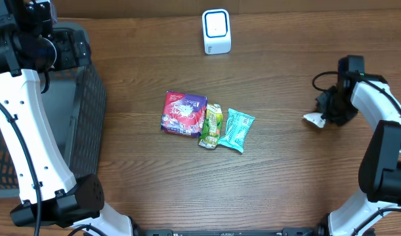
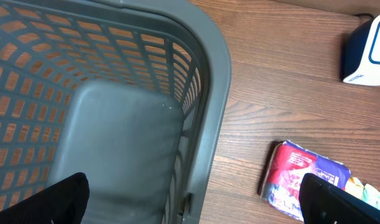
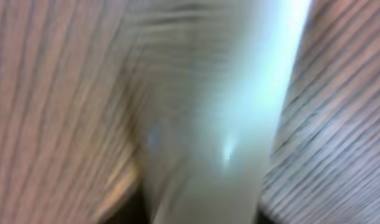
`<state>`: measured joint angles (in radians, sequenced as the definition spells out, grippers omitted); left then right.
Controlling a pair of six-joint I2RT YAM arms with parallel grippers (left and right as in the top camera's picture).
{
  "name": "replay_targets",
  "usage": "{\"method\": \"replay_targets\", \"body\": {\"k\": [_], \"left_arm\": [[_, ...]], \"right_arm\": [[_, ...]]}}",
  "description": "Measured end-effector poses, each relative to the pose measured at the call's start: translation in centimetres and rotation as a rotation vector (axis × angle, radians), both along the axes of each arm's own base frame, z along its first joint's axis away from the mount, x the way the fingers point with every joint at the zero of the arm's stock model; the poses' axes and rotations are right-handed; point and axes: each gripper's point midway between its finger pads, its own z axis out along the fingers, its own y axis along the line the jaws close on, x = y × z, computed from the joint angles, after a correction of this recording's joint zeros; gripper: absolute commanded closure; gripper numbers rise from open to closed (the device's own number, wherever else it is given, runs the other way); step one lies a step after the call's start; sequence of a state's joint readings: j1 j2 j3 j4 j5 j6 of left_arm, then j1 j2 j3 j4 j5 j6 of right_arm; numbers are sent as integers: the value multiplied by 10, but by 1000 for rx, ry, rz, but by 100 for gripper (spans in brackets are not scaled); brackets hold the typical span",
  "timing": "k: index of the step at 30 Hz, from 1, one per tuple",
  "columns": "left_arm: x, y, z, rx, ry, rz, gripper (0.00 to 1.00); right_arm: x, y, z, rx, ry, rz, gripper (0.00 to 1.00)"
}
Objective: Scan the item barcode
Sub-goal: 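Carry the tube right and lay it down on the table, then reach the right gripper to the mint-green wipes pack and grasp it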
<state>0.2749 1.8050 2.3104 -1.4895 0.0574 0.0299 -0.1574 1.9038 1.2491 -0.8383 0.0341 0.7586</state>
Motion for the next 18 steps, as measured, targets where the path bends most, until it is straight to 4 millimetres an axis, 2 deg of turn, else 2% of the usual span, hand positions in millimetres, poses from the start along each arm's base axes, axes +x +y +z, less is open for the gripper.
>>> {"method": "replay_targets", "body": {"k": [6,9,12,15,17,18], "left_arm": [[0,0,0,0,0,0,1],[0,0,0,0,0,0,1],[0,0,0,0,0,0,0],[0,0,0,0,0,0,1],[0,0,0,0,0,0,0],[0,0,0,0,0,0,1]], "right_arm": [[-9,9,9,50,51,80,35],[-14,14,34,74,102,124,35],[9,24,70,111,30,207,35],[34,64,98,235,-104,379,35],[36,112,110,356,-159,529,35],[35,125,111,380,-165,565,34]]}}
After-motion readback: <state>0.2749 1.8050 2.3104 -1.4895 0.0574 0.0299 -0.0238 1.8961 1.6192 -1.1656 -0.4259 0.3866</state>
